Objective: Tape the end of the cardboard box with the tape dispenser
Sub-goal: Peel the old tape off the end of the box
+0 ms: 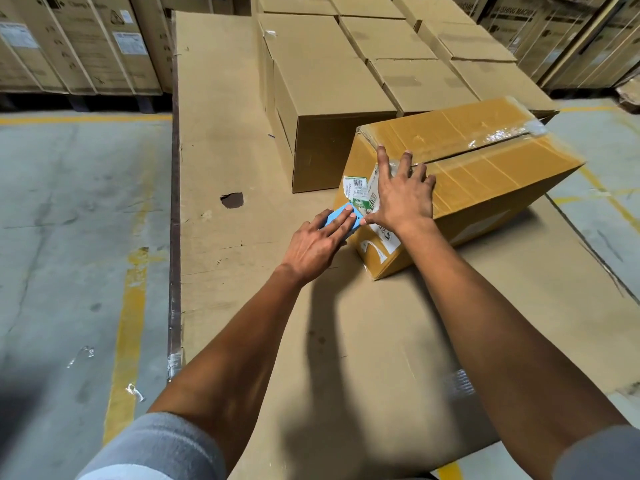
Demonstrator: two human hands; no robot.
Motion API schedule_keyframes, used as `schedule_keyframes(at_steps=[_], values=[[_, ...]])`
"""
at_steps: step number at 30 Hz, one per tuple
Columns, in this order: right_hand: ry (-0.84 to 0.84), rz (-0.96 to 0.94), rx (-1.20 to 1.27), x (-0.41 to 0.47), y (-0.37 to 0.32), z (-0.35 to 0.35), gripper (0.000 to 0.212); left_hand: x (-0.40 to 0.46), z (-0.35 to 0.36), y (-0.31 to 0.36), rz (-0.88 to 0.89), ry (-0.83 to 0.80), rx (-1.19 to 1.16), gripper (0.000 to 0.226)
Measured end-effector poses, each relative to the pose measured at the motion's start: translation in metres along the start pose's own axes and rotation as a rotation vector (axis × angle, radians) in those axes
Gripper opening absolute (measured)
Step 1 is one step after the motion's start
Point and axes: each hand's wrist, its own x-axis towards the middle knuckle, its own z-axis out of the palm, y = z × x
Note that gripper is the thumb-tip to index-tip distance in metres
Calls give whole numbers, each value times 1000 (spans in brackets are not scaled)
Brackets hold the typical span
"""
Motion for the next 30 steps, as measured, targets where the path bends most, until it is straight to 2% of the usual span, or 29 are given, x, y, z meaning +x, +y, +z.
schedule_keyframes(at_steps=[8, 16, 30], values=[[16, 5, 13, -2, -1, -1, 156, -6, -11, -6, 28, -18, 99, 69], [19, 11, -12, -2, -3, -2, 153, 1, -8, -7, 25, -70, 67, 73], [39, 16, -66, -2, -4, 0, 144, 20, -6, -8, 29, -34, -124, 56]])
